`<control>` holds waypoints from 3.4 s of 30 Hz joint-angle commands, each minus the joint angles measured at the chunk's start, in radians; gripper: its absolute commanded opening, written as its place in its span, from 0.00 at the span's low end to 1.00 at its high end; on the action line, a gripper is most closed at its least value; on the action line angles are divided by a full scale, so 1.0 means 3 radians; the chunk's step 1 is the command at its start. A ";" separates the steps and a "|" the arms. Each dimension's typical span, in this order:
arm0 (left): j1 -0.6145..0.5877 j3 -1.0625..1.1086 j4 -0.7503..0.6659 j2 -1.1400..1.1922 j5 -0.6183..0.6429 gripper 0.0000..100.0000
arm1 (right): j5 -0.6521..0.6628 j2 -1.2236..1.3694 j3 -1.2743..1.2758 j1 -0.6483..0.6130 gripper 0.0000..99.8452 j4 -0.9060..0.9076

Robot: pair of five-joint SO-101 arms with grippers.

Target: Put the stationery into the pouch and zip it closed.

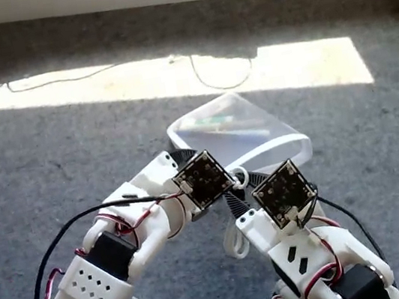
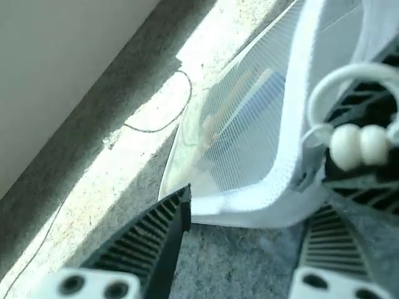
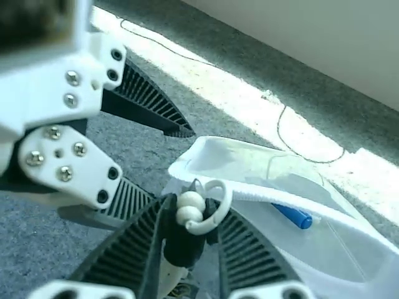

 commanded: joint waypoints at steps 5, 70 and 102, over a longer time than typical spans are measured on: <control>0.0253 0.0228 -0.0419 -0.0059 -0.0036 0.22 | -0.0020 -0.0008 -0.0059 0.0038 0.01 -0.0120; 0.0130 0.0985 -0.0726 -0.1450 0.0455 0.12 | -0.0026 -0.0008 -0.0038 0.0166 0.01 -0.0289; 0.0243 0.0693 -0.0941 -0.0540 0.0230 0.12 | -0.0026 -0.0008 -0.0038 0.0161 0.01 -0.0289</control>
